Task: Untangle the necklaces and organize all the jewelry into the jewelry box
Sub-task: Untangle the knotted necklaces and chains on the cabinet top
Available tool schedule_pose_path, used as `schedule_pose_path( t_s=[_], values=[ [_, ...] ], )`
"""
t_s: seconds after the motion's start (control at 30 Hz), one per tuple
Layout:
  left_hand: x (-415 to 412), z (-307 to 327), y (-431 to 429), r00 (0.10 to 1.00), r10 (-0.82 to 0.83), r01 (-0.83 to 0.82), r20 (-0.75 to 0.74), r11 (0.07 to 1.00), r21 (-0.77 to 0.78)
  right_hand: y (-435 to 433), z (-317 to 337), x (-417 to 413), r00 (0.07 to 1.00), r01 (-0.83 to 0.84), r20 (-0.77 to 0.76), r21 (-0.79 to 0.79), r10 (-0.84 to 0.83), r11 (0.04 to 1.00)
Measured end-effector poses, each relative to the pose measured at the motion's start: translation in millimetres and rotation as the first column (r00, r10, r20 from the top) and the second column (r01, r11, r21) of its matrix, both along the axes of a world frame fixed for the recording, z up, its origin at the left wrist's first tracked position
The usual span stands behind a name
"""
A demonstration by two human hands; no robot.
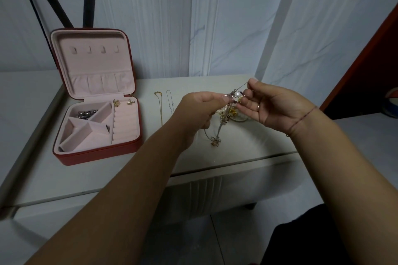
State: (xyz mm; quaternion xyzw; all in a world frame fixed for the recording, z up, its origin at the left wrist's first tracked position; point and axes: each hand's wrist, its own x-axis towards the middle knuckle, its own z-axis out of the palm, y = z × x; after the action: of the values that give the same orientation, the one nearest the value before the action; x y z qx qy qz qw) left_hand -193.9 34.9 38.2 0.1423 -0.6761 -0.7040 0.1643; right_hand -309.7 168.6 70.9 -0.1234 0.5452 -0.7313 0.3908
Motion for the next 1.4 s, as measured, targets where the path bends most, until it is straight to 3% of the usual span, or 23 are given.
schedule_pose_path(
  t_s=[0.47,0.6,0.73,0.93,1.23,1.4],
  values=[
    [1.2,1.1,1.5,0.997,-0.055,0.059,-0.048,0.994,0.094,-0.5,-1.6,3.3,0.963,0.058,-0.271,0.167,-0.011,0.984],
    [1.1,1.4,2.3,0.998,-0.042,0.046,-0.040,0.994,0.097,-1.0,-5.1,7.6,0.898,0.083,-0.438,0.262,0.041,0.962],
    [0.5,1.1,1.8,1.000,-0.013,0.015,-0.023,0.995,0.101,-0.4,-2.2,11.9,0.753,0.211,-0.656,0.310,0.048,0.927],
    [-0.2,1.8,2.0,1.000,0.009,-0.006,-0.027,0.995,0.096,-0.1,5.0,24.4,0.694,0.068,-0.703,0.277,0.155,0.958],
    [3.6,3.3,3.0,0.996,0.080,-0.085,-0.047,0.992,-0.099,-2.6,4.3,22.7,0.514,0.264,-0.853,0.257,0.090,0.930],
    [5.0,5.4,6.5,0.990,0.104,-0.115,-0.096,0.986,-0.121,-3.3,4.7,24.7,0.481,0.284,-0.868,0.283,0.119,0.916]
  ],
)
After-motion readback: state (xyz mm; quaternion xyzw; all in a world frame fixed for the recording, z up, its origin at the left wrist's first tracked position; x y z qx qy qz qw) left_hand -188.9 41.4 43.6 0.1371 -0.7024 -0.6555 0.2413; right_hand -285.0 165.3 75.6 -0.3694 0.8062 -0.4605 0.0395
